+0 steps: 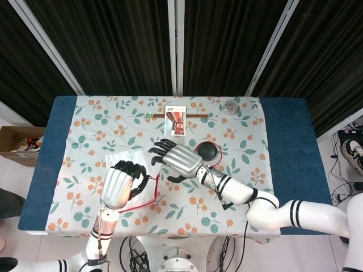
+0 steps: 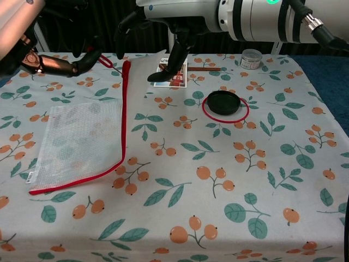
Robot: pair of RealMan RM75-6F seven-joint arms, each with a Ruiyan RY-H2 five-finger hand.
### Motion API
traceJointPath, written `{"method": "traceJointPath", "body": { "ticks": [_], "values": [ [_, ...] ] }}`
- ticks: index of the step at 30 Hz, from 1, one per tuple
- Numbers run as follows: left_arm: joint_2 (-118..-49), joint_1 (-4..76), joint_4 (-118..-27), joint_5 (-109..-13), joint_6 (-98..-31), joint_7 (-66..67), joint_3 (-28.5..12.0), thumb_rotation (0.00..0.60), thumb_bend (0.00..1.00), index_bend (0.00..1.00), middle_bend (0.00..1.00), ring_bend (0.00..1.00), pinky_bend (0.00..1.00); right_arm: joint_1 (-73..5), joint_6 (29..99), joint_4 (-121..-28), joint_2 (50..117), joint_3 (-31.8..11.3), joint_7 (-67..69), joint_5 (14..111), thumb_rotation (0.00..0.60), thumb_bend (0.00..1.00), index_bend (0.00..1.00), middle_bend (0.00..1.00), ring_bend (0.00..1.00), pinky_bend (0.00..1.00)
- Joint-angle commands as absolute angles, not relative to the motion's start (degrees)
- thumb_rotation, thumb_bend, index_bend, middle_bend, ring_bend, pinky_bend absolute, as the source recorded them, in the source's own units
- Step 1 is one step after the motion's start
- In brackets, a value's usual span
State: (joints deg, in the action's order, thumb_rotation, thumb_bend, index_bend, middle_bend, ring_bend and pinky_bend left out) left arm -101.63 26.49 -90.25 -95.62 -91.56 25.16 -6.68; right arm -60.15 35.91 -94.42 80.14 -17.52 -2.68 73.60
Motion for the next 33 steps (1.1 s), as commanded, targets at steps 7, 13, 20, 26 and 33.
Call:
{"method": "traceJointPath", "body": {
  "ticks": [7, 13, 20, 26, 33],
  "values": [
    [-101.14, 25.57, -90.35, -95.65, -91.44, 24.61, -7.21, 0.600, 0.36, 0.72, 0.68, 0.60, 0.63, -61.46, 36.66, -92.31, 82.47, -17.07, 0.02, 73.17, 0.600, 0.30, 0.49, 0.17, 0.00, 0.00],
    [-100.97, 24.59, -90.58, -95.56, -91.71, 24.07, -7.20, 0.600, 0.36, 0.72, 0.68, 0.60, 0.63, -61.81, 40.05, -90.12, 85.54, -18.02, 1.05, 72.48, 0.600, 0.42, 0.75, 0.29, 0.07, 0.06],
    [-100.87, 23.52, -90.71, -95.74, -91.72, 23.18, -6.56, 0.600, 0.36, 0.73, 0.69, 0.60, 0.63, -62.79, 41.83, -89.30, 87.46, -19.79, 2.31, 70.76, 0.600, 0.48, 0.86, 0.35, 0.11, 0.08],
    [-100.81, 22.58, -90.48, -95.47, -91.74, 22.02, -6.29, 0.600, 0.37, 0.73, 0.69, 0.60, 0.63, -63.61, 42.59, -89.44, 87.56, -20.91, 1.95, 69.02, 0.600, 0.48, 0.87, 0.37, 0.12, 0.08],
    [-100.78, 21.42, -90.12, -95.57, -92.05, 21.68, -5.80, 0.600, 0.37, 0.73, 0.69, 0.60, 0.63, -63.87, 44.18, -89.64, 87.60, -21.71, 1.97, 68.10, 0.600, 0.49, 0.88, 0.37, 0.13, 0.08]
  ]
}}
